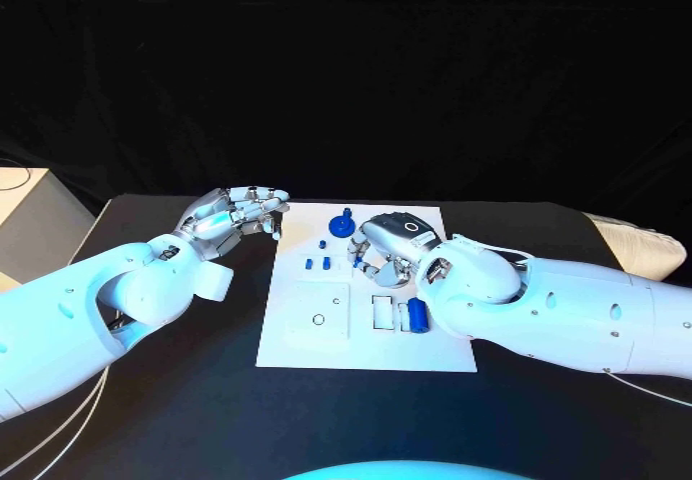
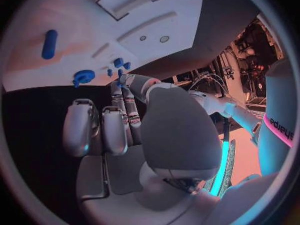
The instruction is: Assemble the parts on the task board
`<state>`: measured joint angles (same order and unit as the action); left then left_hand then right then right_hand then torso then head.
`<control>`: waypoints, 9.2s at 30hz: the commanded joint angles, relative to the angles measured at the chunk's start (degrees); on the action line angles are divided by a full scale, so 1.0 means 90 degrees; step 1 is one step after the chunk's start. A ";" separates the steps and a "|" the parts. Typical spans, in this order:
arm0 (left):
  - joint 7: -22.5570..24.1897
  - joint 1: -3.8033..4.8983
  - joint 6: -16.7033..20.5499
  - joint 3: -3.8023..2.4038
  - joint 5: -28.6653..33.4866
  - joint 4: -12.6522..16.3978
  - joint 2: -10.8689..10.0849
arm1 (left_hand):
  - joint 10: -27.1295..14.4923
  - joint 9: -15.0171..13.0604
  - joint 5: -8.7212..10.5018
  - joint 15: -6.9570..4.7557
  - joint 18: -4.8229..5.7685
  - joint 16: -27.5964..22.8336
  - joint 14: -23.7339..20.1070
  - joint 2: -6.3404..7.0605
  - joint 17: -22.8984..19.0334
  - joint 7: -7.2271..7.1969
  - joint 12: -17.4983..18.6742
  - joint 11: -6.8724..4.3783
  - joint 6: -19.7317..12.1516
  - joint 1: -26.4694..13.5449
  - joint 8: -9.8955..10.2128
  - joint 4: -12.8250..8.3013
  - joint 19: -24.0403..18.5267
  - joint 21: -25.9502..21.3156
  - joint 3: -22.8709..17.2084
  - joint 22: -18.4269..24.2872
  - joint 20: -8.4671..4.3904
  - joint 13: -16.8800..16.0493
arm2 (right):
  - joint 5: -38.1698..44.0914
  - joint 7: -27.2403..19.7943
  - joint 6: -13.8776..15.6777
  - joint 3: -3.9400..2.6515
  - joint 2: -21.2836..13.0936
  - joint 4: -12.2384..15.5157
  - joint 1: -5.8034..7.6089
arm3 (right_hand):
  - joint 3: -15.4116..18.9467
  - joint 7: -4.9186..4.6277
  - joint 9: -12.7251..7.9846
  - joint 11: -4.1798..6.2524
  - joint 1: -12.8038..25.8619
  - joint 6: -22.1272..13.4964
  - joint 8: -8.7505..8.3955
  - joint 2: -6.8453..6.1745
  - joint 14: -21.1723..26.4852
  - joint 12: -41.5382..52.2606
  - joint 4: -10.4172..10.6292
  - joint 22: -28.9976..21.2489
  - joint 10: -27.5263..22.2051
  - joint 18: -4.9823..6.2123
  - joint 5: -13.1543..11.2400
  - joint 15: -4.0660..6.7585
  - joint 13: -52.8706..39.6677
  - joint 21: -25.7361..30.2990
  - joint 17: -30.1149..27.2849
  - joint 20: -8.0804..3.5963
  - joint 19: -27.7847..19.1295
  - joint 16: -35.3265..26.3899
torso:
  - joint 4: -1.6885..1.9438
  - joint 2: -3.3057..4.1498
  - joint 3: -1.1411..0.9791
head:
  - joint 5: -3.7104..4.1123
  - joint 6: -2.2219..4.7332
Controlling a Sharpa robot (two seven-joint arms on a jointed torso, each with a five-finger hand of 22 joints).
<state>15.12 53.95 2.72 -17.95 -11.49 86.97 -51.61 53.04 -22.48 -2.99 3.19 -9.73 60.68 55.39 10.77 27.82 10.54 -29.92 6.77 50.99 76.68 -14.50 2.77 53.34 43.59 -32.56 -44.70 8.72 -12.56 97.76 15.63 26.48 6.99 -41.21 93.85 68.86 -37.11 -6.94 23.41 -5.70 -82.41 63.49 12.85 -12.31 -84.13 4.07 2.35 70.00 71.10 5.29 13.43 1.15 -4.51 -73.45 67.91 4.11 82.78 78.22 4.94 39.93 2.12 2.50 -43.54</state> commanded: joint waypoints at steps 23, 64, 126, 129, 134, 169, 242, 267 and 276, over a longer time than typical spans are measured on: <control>0.0065 -0.0001 0.0568 -0.0005 0.0135 0.0021 0.0040 | -0.0009 0.0017 -0.0004 -0.0001 -0.0090 -0.0049 0.0048 -0.0018 -0.0009 0.0012 0.0035 0.0030 -0.0040 0.0083 -0.0038 0.0011 0.0074 -0.0053 0.0039 0.0027 -0.0007 0.0018 | 0.0362 -0.0020 -0.0134 0.0105 0.0685 -0.0428 -0.0463 | -0.0028 -0.0024 0.0014 0.0270 0.0051 0.0022 0.0038 0.0022 -0.0228 -0.0002 -0.0042 -0.0015 0.0293 -0.0123 0.0052 0.0042 -0.0095 -0.0019 -0.0035 -0.0006 0.0028 0.0027 | -0.0006 -0.0005 0.0000 | -0.0591 -0.0309; 0.0025 0.0001 0.0514 -0.0005 0.0134 0.0010 0.0013 | -0.0017 0.0017 -0.0004 -0.0002 -0.0089 -0.0063 0.0053 -0.0032 -0.0013 0.0000 0.0045 0.0027 -0.0019 0.0094 -0.0063 0.0026 0.0096 -0.0080 0.0059 0.0049 -0.0007 0.0028 | 0.0471 0.0016 -0.0386 0.0130 0.0844 -0.0651 -0.0602 | -0.0034 -0.0025 0.0016 0.0269 0.0054 0.0020 0.0039 0.0021 -0.0228 -0.0005 -0.0049 -0.0027 0.0293 -0.0120 0.0056 0.0041 -0.0095 -0.0009 -0.0034 -0.0005 0.0021 0.0029 | -0.0001 -0.0010 0.0009 | -0.0721 -0.0550; -0.0012 0.0000 0.0453 -0.0004 0.0123 -0.0025 0.0009 | -0.0026 0.0024 -0.0004 -0.0003 -0.0089 -0.0082 0.0055 -0.0044 -0.0018 -0.0003 0.0059 0.0027 -0.0022 0.0108 -0.0079 0.0045 0.0119 -0.0117 0.0084 0.0078 -0.0009 0.0042 | 0.1152 0.0624 -0.1336 0.0142 0.0600 -0.0086 -0.0450 | -0.0088 -0.0021 0.0041 0.0271 0.0088 0.0029 0.0061 0.0021 -0.0229 -0.0014 -0.0110 0.0033 0.0321 -0.0125 0.0107 0.0041 -0.0104 -0.0055 -0.0013 -0.0002 0.0018 0.0059 | -0.0002 -0.0020 0.0019 | -0.0738 -0.0576; -0.0016 0.0000 0.0447 -0.0004 0.0120 -0.0026 0.0007 | -0.0030 0.0025 -0.0004 -0.0002 -0.0089 -0.0085 0.0054 -0.0043 -0.0019 -0.0003 0.0062 0.0028 -0.0024 0.0106 -0.0080 0.0048 0.0120 -0.0120 0.0088 0.0081 -0.0008 0.0044 | 0.1317 0.0789 -0.1641 0.0142 0.0624 0.0020 -0.0370 | -0.0088 -0.0021 0.0041 0.0271 0.0088 0.0029 0.0061 0.0021 -0.0229 -0.0014 -0.0110 0.0033 0.0321 -0.0125 0.0107 0.0041 -0.0104 -0.0055 -0.0013 -0.0002 0.0018 0.0059 | -0.0006 -0.0024 0.0021 | -0.0737 -0.0578; -0.0022 0.0000 0.0437 -0.0004 0.0116 -0.0026 0.0011 | -0.0030 0.0025 -0.0004 -0.0002 -0.0089 -0.0085 0.0054 -0.0043 -0.0019 -0.0003 0.0062 0.0028 -0.0024 0.0106 -0.0080 0.0048 0.0120 -0.0120 0.0088 0.0081 -0.0008 0.0044 | 0.1682 0.1150 -0.2066 0.0141 0.0747 0.0140 -0.0268 | -0.0096 -0.0020 0.0043 0.0270 0.0094 0.0026 0.0060 0.0024 -0.0230 -0.0019 -0.0114 0.0056 0.0318 -0.0130 0.0111 0.0040 -0.0104 -0.0073 -0.0005 -0.0001 0.0022 0.0065 | 0.0001 -0.0024 0.0021 | -0.0741 -0.0583; -0.0037 0.0001 0.0424 -0.0003 0.0077 -0.0032 0.0022 | -0.0043 0.0032 -0.0004 0.0001 -0.0087 -0.0095 0.0049 -0.0041 -0.0022 -0.0001 0.0073 0.0032 -0.0039 0.0103 -0.0078 0.0061 0.0124 -0.0138 0.0100 0.0093 -0.0007 0.0051 | 0.1847 0.1578 -0.2618 0.0147 0.1073 -0.0033 -0.0186 | -0.0167 -0.0061 0.0086 0.0243 0.0223 -0.0063 0.0041 0.0118 -0.0210 -0.0039 -0.0102 0.0058 0.0291 -0.0125 0.0018 0.0015 -0.0103 -0.0061 -0.0059 0.0030 -0.0014 0.0055 | -0.0001 -0.0005 0.0003 | -0.0895 -0.0715; -0.0070 0.0003 0.0400 -0.0003 0.0076 -0.0009 0.0017 | -0.0056 0.0043 -0.0004 0.0004 -0.0087 -0.0114 0.0047 -0.0041 -0.0025 0.0001 0.0087 0.0035 -0.0055 0.0115 -0.0087 0.0082 0.0139 -0.0178 0.0125 0.0122 -0.0005 0.0064 | 0.1478 0.1329 -0.2258 0.0263 0.1295 -0.0302 -0.0242 | -0.0190 -0.0046 0.0128 0.0250 0.0238 -0.0080 0.0052 0.0133 -0.0207 -0.0036 -0.0142 0.0071 0.0289 -0.0122 0.0005 0.0017 -0.0107 -0.0064 -0.0063 0.0031 -0.0024 0.0063 | 0.0009 -0.0010 0.0006 | -0.0961 -0.0718; -0.0088 0.0003 0.0386 -0.0003 0.0076 -0.0018 0.0014 | -0.0056 0.0043 -0.0004 0.0004 -0.0087 -0.0114 0.0047 -0.0041 -0.0025 0.0001 0.0087 0.0035 -0.0055 0.0115 -0.0087 0.0082 0.0139 -0.0178 0.0125 0.0122 -0.0005 0.0064 | 0.1275 0.1209 -0.2022 0.0267 0.1243 -0.0324 -0.0263 | -0.0191 -0.0046 0.0140 0.0251 0.0243 -0.0081 0.0056 0.0128 -0.0207 -0.0032 -0.0157 0.0070 0.0293 -0.0120 0.0004 0.0018 -0.0110 -0.0061 -0.0064 0.0028 -0.0027 0.0065 | -0.0003 -0.0013 0.0003 | -0.0950 -0.0718; -0.0097 0.0003 0.0377 -0.0003 0.0076 -0.0019 0.0014 | -0.0070 0.0048 -0.0004 0.0007 -0.0086 -0.0122 0.0047 -0.0042 -0.0026 0.0000 0.0097 0.0038 -0.0057 0.0118 -0.0095 0.0096 0.0148 -0.0199 0.0140 0.0137 -0.0003 0.0072 | 0.1215 0.1048 -0.1938 0.0276 0.1280 -0.0510 -0.0287 | -0.0166 -0.0104 0.0168 0.0192 0.0334 -0.0221 -0.0007 0.0067 -0.0180 -0.0063 -0.0186 -0.0010 0.0111 -0.0102 -0.0047 -0.0025 -0.0076 0.0022 -0.0152 0.0055 -0.0085 0.0032 | 0.0000 -0.0014 0.0001 | -0.0938 -0.0718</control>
<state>14.08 53.95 7.13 -17.94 -10.71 86.69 -51.55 52.84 -22.09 -3.00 3.18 -9.71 59.78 55.38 10.26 27.66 10.54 -29.25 6.97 50.99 77.19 -15.16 3.72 54.16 42.00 -31.62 -43.52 8.71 -11.96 109.17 26.73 9.14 9.27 -29.72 89.66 66.58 -38.68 -7.88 24.89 -5.48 -79.82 61.69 13.06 -11.85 -84.13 3.62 0.94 69.94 70.89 5.29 13.32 1.14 -5.41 -73.38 66.62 4.64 82.24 78.44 4.91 39.82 2.13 -6.02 -50.01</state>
